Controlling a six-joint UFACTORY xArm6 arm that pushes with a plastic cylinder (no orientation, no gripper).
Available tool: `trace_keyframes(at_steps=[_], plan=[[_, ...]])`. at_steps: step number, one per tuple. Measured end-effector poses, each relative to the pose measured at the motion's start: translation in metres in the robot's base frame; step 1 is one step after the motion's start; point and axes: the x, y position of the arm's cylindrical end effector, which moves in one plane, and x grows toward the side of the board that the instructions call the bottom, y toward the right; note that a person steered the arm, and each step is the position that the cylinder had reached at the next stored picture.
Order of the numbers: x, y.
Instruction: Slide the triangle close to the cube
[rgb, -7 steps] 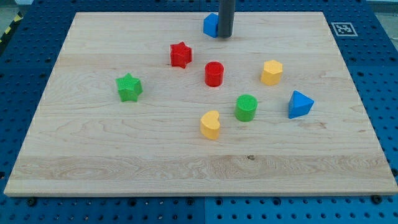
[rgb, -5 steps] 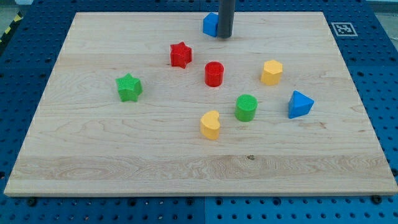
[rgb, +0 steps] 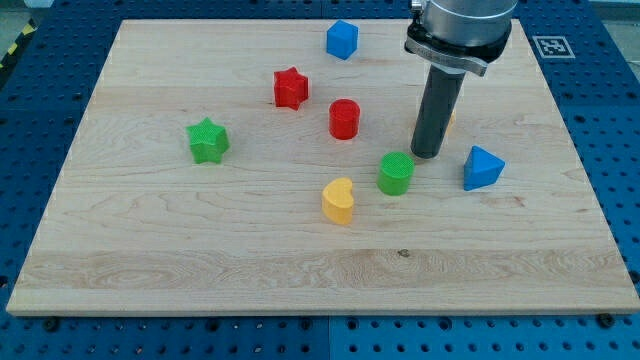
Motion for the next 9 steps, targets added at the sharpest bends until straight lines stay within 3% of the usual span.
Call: trace_keyframes(at_steps=[3,4,5,6,9], plan=[[-0.012,0.055],[0.003,0.095],[0.048,0.103],[0.074,0.097],[0.058,0.058]])
